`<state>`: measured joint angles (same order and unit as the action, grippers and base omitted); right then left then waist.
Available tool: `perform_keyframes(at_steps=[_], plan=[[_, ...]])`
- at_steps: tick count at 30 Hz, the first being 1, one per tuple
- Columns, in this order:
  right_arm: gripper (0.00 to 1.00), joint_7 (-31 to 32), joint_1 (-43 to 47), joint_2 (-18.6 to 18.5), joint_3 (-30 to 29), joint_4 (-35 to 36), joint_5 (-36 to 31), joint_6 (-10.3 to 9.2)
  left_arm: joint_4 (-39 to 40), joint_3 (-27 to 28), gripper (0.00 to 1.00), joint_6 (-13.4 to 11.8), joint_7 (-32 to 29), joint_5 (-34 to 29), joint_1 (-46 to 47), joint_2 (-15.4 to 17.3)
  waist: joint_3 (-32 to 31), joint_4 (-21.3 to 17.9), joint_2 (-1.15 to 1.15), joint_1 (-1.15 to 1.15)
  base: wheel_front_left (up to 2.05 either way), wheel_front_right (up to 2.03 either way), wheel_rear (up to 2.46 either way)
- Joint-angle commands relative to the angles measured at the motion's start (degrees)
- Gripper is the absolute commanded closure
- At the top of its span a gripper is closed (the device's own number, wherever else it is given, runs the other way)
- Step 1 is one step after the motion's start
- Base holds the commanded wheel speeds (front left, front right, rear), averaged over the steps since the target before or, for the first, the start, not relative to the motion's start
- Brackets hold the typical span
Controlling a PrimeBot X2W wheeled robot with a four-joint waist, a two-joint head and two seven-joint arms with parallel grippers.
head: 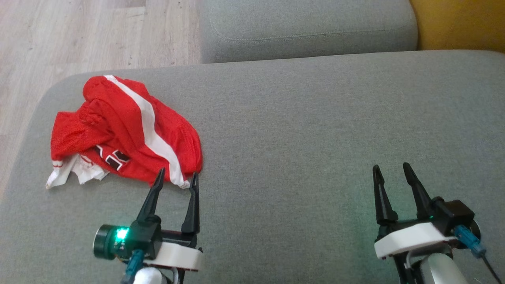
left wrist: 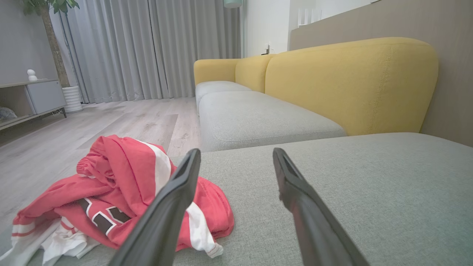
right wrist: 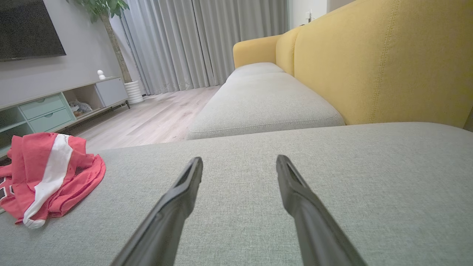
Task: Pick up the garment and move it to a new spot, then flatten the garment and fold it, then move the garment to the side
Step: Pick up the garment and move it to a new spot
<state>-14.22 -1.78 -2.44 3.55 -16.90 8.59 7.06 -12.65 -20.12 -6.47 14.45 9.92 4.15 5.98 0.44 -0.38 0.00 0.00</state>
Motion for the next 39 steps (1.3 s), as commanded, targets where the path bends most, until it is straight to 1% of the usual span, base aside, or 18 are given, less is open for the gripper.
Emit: perform_keyframes(at_steps=[1, 4, 8, 14, 23, 28, 33, 39], plan=[[0.00, -0.78, -2.58, -0.43, 1.52, 2.00, 0.56, 0.43, 1.35, 2.56, 0.00, 0.50, 0.55, -0.97, 1.72, -0.41, -0.02, 0.10, 0.00, 0.00, 0.00, 0.00, 0.00], [0.00, -0.78, -2.56, -0.43, 1.76, 2.32, 0.80, 0.43, 1.14, 2.90, 0.00, 0.85, 0.55, -1.21, 1.79, -0.67, -0.05, 0.39, 0.00, 0.00, 0.00, 0.00, 0.00], [0.00, -0.78, -2.23, -0.43, 2.52, 2.96, 1.20, 0.43, 0.68, 3.66, 0.00, 1.35, 0.55, -1.68, 1.67, -1.05, -0.31, 2.00, 0.00, 0.00, 0.00, 0.00, 0.00], [0.00, -0.78, -1.49, -0.43, 4.04, 3.64, 1.57, 0.43, 0.09, 5.13, 0.00, 1.75, 0.55, -2.52, 1.34, -1.07, -0.89, 6.30, 0.00, 0.00, 0.00, 0.00, 0.00], [0.00, -0.78, -0.40, -0.43, 6.40, 3.93, 2.58, 0.43, -0.24, 7.18, 0.00, 2.12, 0.55, -3.45, 0.24, -0.43, -2.46, 14.06, 0.00, 0.00, 0.00, 0.00, 0.00], [0.00, -0.78, 0.07, -0.43, 8.25, 4.04, 2.96, 0.43, -0.33, 7.84, 0.00, 2.17, 0.55, -3.79, -0.79, -0.31, -3.23, 17.71, 0.00, 0.00, 0.00, 0.00, 0.00], [0.00, -0.78, 0.46, -0.43, 9.62, 4.21, 3.40, 0.43, -0.43, 8.22, 0.00, 2.31, 0.55, -4.06, -1.50, -0.30, -3.65, 20.68, 0.00, 0.00, 0.00, 0.00, 0.00], [0.00, -0.78, 0.73, -0.43, 11.03, 4.42, 3.69, 0.43, -0.20, 8.61, 0.00, 2.54, 0.55, -4.36, -2.05, -0.19, -3.63, 23.08, 0.00, 0.00, 0.00, 0.00, 0.00]])
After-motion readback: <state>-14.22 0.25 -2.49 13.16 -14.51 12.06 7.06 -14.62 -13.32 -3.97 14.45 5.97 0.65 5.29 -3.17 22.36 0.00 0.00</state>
